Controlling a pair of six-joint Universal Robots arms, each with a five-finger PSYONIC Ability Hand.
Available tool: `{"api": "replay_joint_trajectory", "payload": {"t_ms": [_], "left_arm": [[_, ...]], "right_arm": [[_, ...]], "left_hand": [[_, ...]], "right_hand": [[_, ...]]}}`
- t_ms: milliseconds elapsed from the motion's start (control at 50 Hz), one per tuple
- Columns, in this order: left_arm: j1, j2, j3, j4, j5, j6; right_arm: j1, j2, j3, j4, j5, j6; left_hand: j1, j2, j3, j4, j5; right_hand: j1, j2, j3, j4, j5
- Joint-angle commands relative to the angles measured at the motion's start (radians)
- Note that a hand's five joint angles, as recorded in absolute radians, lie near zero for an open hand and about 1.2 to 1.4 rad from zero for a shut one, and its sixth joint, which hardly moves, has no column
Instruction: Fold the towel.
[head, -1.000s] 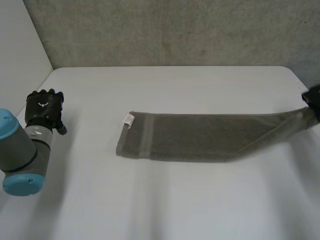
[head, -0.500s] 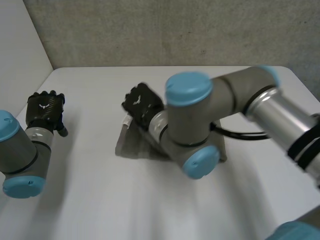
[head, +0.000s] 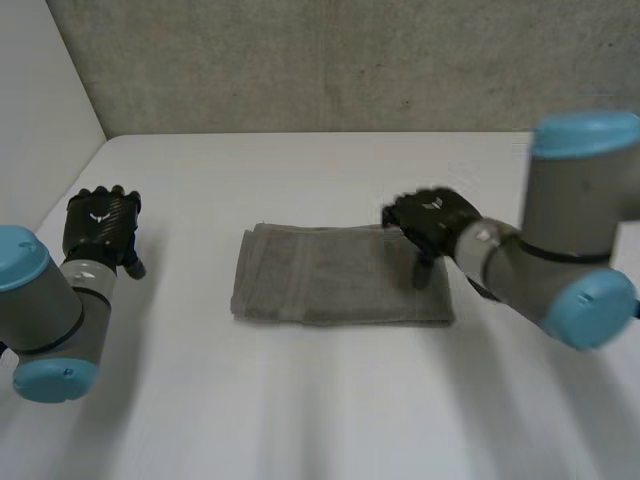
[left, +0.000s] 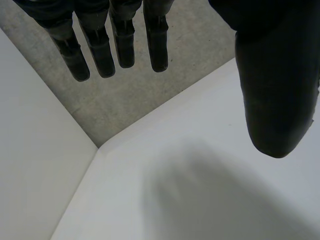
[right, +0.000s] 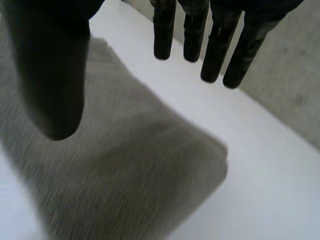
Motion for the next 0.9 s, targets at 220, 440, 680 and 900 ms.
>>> {"api": "replay_joint_trajectory", "payload": {"t_ms": [220,440,680,900], "left_arm": [[-0.031,0.005,-0.013,0.017,0.002,0.000],[-0.083,0.080,-0.053,0.003,0.061,-0.003],[-0.126,0.204,-0.049,0.002,0.140,-0.155],[-0.123,0.269,-0.030,0.002,0.139,-0.233]], "right_arm": [[-0.114,-0.001,0.333,-0.269,-0.082,0.009],[-0.123,-0.075,0.293,-0.286,-0.066,-0.008],[0.117,0.078,-0.146,-0.062,-0.068,-0.039],[0.337,0.394,-0.586,0.055,-0.066,-0.037]], "left_hand": [[-0.069,-0.053,-0.060,-0.059,-0.016],[-0.067,-0.050,-0.057,-0.056,-0.013],[-0.146,-0.129,-0.136,-0.135,-0.092],[-0.155,-0.138,-0.145,-0.144,-0.101]], "right_hand": [[0.453,0.446,0.447,0.447,0.435],[1.001,0.994,0.995,0.995,0.983],[1.001,0.994,0.995,0.995,0.983],[1.001,0.994,0.995,0.995,0.983]]}}
